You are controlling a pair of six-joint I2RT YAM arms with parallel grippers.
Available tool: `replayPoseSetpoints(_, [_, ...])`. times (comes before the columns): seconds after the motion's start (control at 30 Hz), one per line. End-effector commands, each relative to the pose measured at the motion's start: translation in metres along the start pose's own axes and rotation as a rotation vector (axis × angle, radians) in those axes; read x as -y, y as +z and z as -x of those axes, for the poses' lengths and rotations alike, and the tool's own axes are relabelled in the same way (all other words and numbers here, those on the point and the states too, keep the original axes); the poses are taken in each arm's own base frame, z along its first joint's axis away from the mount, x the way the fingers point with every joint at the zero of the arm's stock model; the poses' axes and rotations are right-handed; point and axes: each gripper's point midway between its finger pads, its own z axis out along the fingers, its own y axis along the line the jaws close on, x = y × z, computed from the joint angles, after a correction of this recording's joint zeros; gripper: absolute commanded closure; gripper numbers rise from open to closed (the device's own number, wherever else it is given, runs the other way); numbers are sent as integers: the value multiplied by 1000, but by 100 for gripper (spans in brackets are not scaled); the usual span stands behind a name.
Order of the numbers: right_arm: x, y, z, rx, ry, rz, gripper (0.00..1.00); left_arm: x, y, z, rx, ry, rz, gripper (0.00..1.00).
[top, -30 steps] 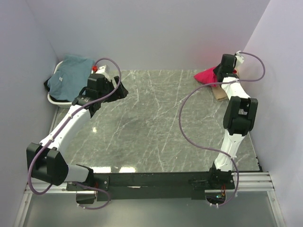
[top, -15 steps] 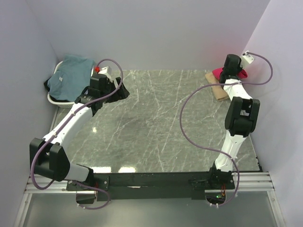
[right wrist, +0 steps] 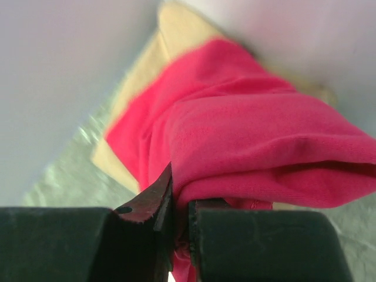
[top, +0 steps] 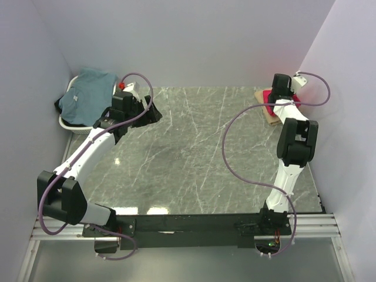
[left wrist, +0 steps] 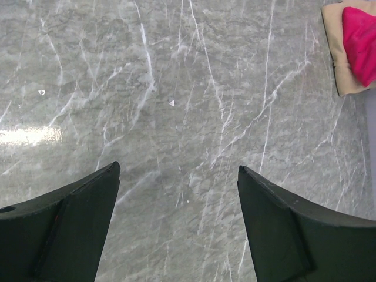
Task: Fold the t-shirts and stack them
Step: Neatly place the folded tshirt to the corner
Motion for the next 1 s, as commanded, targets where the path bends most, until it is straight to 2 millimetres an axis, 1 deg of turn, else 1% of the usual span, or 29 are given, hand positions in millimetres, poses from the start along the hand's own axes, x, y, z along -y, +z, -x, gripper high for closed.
replayPoseSetpoints(0.0, [2,-2,-12,-75,38,-26,71,13,-5,10,35,-10,-57,13])
replayPoseSetpoints(0.03, [4,-5,-17,-98,29,-31,60,13,-4,10,33,-10,-58,13])
replayPoseSetpoints(0.1, [4,-9,-19,-119,31,-23,59,14,-4,9,30,-11,-67,13])
replayPoseSetpoints(0.13, [4,-12,-20,-126,32,-16,50,14,-4,9,32,-10,-68,13])
replayPoseSetpoints(0.17, [4,-17,-11,-112,43,-9,42,15,-5,9,29,-10,-72,13])
replayPoseSetpoints(0.2, [11,-21,-16,-118,47,-30,10,16,-5,8,29,-10,-75,13])
replayPoseSetpoints(0.23, [12,-27,-16,-120,50,-22,1,15,-5,8,28,-10,-74,13])
replayPoseSetpoints(0.27, [2,-40,6,-69,85,35,0,16,-6,8,30,-10,-77,13])
replayPoseSetpoints(0.3, [9,-47,-12,-93,54,53,0,17,-6,9,32,-9,-82,13])
replayPoseSetpoints(0.33, [3,-54,-3,-57,64,88,0,16,-6,9,34,-10,-82,13])
replayPoseSetpoints(0.37, [-5,-74,8,-29,63,119,0,18,-7,9,35,-11,-88,13])
replayPoseSetpoints(0.4, [3,-83,-4,-40,39,106,0,18,-7,10,38,-9,-87,13])
replayPoseSetpoints(0.43, [-7,-94,0,-18,39,154,0,17,-7,8,34,-11,-84,12])
replayPoseSetpoints(0.47, [-18,-116,8,3,29,199,0,17,-8,10,42,-10,-85,12])
replayPoseSetpoints(0.5, [-15,-126,1,1,6,202,0,17,-9,10,45,-11,-81,12])
replayPoseSetpoints(0.53, [-26,-141,-4,1,-21,249,0,15,-9,12,52,-8,-73,11])
replayPoseSetpoints(0.57, [-43,-169,-1,24,-40,314,0,15,-10,12,55,-8,-69,10])
replayPoseSetpoints(0.63, [-46,-189,-9,19,-74,337,0,13,-13,14,66,-3,-58,9])
replayPoseSetpoints(0.7, [-65,-220,-11,-13,-86,433,0,15,-18,18,82,4,-60,8])
replayPoseSetpoints(0.73, [-67,-228,-20,-55,-116,451,0,14,-21,21,94,5,-52,7])
replayPoseSetpoints(0.8, [-85,-253,-29,-113,-123,543,0,16,-27,26,114,6,-51,7])
replayPoseSetpoints(0.83, [-90,-262,-36,-141,-140,584,0,16,-29,28,120,6,-50,6])
replayPoseSetpoints(0.87, [-94,-272,-40,-158,-151,613,0,17,-32,31,129,5,-50,6])
replayPoseSetpoints(0.93, [-103,-294,-58,-208,-188,701,0,19,-35,31,128,4,-52,6])
replayPoseSetpoints(0.97, [-105,-303,-61,-214,-195,724,0,19,-38,32,134,3,-54,6])
